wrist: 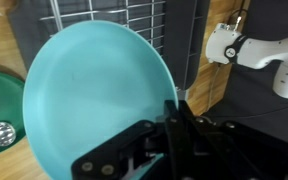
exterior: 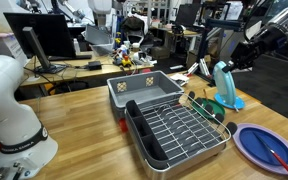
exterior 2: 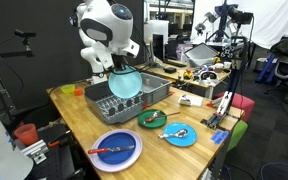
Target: Put the light blue plate on the dish drainer
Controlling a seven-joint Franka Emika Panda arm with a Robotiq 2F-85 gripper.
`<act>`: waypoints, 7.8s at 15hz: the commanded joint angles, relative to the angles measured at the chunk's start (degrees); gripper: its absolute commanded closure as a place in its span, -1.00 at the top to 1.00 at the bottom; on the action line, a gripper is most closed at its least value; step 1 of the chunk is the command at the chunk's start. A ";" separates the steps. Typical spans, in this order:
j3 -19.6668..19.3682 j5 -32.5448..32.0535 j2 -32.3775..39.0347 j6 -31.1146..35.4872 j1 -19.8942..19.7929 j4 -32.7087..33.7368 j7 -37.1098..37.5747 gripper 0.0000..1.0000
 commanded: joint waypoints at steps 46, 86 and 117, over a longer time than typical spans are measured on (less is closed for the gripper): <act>4.87 67.56 12.94 -4.58 5.64 2.45 -6.72 -0.97; 2.11 86.98 29.03 1.16 9.60 10.54 2.85 -0.97; -0.55 79.16 29.51 -13.13 8.30 2.15 1.52 -0.97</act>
